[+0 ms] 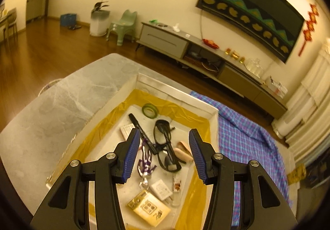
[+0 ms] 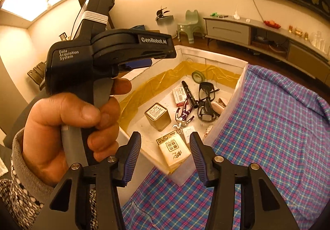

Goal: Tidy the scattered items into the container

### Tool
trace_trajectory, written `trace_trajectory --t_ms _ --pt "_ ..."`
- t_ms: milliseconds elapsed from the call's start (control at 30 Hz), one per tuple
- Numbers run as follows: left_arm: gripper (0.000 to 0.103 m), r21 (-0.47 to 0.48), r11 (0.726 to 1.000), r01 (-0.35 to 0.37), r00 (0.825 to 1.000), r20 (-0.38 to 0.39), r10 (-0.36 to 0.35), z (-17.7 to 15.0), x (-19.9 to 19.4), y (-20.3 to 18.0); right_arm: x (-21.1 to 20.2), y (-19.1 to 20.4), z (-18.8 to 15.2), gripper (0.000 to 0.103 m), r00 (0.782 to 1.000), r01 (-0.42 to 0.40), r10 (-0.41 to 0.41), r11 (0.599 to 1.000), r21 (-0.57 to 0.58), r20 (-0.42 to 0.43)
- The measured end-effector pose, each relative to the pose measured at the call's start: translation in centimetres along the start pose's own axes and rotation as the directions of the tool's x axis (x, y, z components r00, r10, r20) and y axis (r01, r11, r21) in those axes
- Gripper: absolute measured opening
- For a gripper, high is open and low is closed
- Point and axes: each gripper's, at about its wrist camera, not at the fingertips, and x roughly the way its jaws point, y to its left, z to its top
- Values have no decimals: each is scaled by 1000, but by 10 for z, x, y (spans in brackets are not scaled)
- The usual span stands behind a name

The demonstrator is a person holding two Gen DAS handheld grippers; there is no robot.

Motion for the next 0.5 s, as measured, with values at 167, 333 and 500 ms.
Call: trace_trajectory --t_ms 167,333,500 --pt "52 47 998 31 999 8 -31 -27 -17 -1 -12 8 -15 57 999 44 -44 999 -16 10" --pt "55 42 998 44 998 37 -45 -48 -33 13 -18 12 -27 57 999 37 -37 999 2 7" --pt "55 30 998 50 998 28 -51 -56 -37 22 -18 21 -36 57 999 40 -40 999 -14 -5"
